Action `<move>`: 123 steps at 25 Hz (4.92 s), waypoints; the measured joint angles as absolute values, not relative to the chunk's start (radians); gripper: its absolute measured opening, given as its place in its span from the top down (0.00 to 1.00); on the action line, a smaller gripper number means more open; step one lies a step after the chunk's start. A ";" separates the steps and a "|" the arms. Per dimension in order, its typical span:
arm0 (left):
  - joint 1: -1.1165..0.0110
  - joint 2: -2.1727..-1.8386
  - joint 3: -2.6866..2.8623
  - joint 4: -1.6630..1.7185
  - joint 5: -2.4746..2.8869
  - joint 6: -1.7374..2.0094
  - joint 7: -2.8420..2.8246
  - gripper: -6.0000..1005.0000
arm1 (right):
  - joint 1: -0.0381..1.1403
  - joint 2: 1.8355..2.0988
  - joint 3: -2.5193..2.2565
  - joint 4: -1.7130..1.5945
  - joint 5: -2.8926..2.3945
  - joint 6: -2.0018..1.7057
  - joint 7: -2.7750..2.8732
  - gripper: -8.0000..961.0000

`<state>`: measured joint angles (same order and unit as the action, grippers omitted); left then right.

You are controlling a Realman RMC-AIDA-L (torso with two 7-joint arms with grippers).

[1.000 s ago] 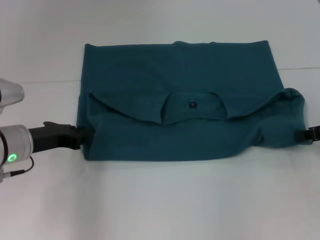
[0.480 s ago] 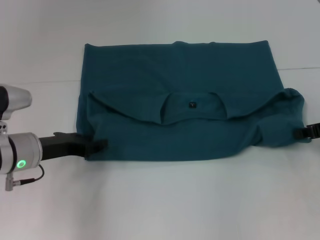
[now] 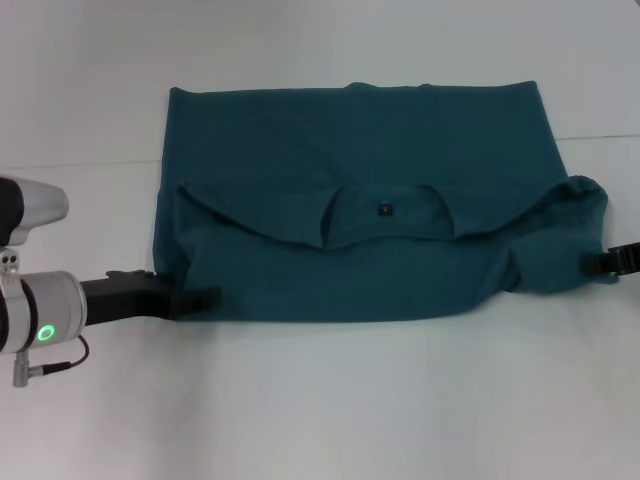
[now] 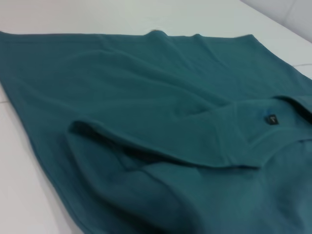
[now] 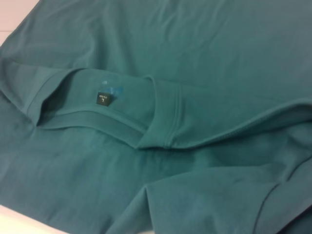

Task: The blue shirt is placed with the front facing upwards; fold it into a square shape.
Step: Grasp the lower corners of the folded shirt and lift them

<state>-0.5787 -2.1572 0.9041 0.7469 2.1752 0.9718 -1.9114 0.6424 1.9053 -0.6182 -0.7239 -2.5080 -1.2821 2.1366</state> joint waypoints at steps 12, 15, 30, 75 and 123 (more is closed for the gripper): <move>-0.600 -2.161 0.901 0.682 2.166 0.965 -1.828 0.36 | 0.644 1.908 -0.611 -0.726 -2.508 -1.288 2.141 0.95; -0.602 -2.162 0.903 0.683 2.159 0.964 -1.819 0.41 | 0.644 1.908 -0.611 -0.726 -2.508 -1.288 2.141 0.95; -0.620 -2.151 0.894 0.754 2.151 1.010 -1.830 0.97 | 0.646 1.896 -0.609 -0.764 -2.472 -1.325 2.164 0.95; -0.423 -2.165 0.734 0.907 2.149 1.373 -1.862 0.97 | 0.416 1.995 -0.594 -0.986 -2.353 -1.427 2.211 0.95; -0.181 -2.175 0.535 0.904 2.174 1.854 -1.776 0.97 | 0.138 2.022 -0.388 -0.923 -2.349 -1.747 2.066 0.95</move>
